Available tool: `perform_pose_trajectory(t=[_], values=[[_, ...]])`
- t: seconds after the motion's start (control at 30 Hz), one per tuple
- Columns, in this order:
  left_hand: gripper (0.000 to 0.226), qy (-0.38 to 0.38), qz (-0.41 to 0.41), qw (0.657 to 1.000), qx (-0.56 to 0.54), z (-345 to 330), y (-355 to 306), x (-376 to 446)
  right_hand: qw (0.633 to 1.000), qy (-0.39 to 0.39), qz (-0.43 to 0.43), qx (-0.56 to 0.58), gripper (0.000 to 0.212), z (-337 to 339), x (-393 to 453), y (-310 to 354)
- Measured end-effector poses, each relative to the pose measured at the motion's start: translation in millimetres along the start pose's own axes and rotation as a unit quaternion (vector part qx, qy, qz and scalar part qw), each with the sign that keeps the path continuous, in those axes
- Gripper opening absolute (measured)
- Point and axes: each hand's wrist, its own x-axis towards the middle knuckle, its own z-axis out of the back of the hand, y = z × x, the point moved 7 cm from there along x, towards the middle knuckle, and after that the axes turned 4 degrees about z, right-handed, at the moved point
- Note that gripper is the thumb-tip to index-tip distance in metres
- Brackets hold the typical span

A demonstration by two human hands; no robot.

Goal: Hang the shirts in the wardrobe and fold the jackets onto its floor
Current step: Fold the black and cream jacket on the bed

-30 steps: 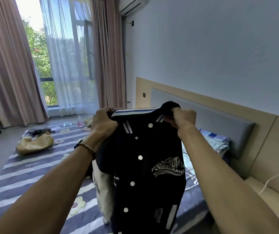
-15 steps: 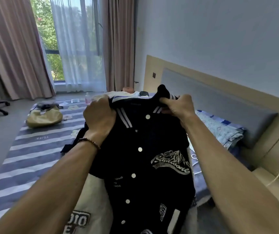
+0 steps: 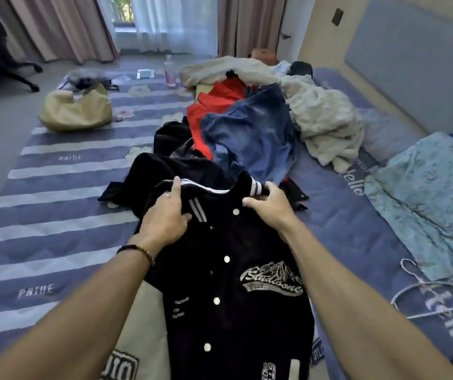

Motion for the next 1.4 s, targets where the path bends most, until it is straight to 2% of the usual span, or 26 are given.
perform_pose_trajectory(t=[0.03,0.07,0.1,0.17,0.23,0.3,0.37,0.47,0.5,0.6,0.67,0.77,0.83,0.9,0.97,1.03,1.07,1.1,1.13,1.17,1.23,1.33,1.4], values=[[0.084,0.035,0.008,0.999,-0.008,-26,17,8,0.999,0.042,-0.025,0.014,0.099,-23,11,-19],[0.079,0.059,0.017,0.998,-0.006,-49,35,11,0.995,0.087,-0.047,0.005,0.108,-45,16,-36],[0.072,0.082,0.03,0.996,0.0,-77,60,14,0.989,0.13,-0.064,-0.02,0.108,-72,20,-54],[0.061,0.119,0.05,0.992,0.012,-122,104,5,0.974,0.186,-0.08,-0.103,0.09,-114,16,-89],[0.054,0.121,0.076,0.99,0.002,-151,143,-6,0.955,0.233,-0.061,-0.172,0.064,-156,8,-110],[0.053,0.104,0.113,0.988,-0.011,-166,179,-11,0.94,0.269,-0.029,-0.21,0.058,-203,5,-121],[0.062,0.105,0.166,0.98,-0.01,-180,212,-13,0.928,0.279,0.024,-0.244,0.056,-241,6,-123],[0.089,0.148,0.274,0.949,-0.057,-205,266,-20,0.914,0.29,0.086,-0.268,0.05,-294,7,-110],[0.087,0.158,0.287,0.943,-0.063,-213,277,-21,0.913,0.294,0.095,-0.268,0.049,-306,8,-107],[0.042,0.168,0.24,0.954,-0.059,-225,288,-24,0.902,0.32,0.079,-0.278,0.048,-343,8,-106],[0.034,0.153,0.192,0.969,-0.032,-210,286,-22,0.887,0.334,0.053,-0.315,0.048,-356,8,-108],[0.019,0.066,0.16,0.982,0.081,-158,311,8,0.874,0.326,0.041,-0.359,0.049,-369,17,-91],[0.019,-0.001,0.166,0.981,0.101,-120,336,33,0.879,0.316,0.036,-0.355,0.053,-379,27,-78],[0.03,-0.062,0.193,0.978,0.056,-97,364,51,0.884,0.302,0.053,-0.353,0.056,-391,35,-67],[0.037,-0.052,0.242,0.967,-0.06,-103,390,55,0.888,0.269,0.096,-0.361,0.057,-400,37,-54],[0.046,0.046,0.271,0.932,-0.237,-129,407,36,0.891,0.245,0.137,-0.357,0.06,-415,33,-40],[0.049,0.109,0.282,0.899,-0.318,-143,411,17,0.889,0.247,0.153,-0.353,0.063,-426,30,-34],[0.045,0.18,0.287,0.862,-0.376,-158,410,-5,0.884,0.256,0.163,-0.355,0.065,-436,28,-30],[0.037,0.238,0.281,0.841,-0.396,-168,408,-27,0.878,0.267,0.164,-0.361,0.068,-447,26,-26],[0.028,0.265,0.265,0.847,-0.377,-172,410,-43,0.871,0.278,0.164,-0.371,0.069,-458,25,-24],[0.024,0.239,0.249,0.898,-0.274,-166,429,-50,0.848,0.283,0.185,-0.407,0.073,-481,24,-16],[0.038,0.106,0.28,0.953,-0.054,-107,473,-16,0.812,0.267,0.236,-0.461,0.076,-515,30,0],[0.042,0.011,0.25,0.967,0.047,-55,480,20,0.807,0.28,0.218,-0.473,0.055,-527,42,5]])
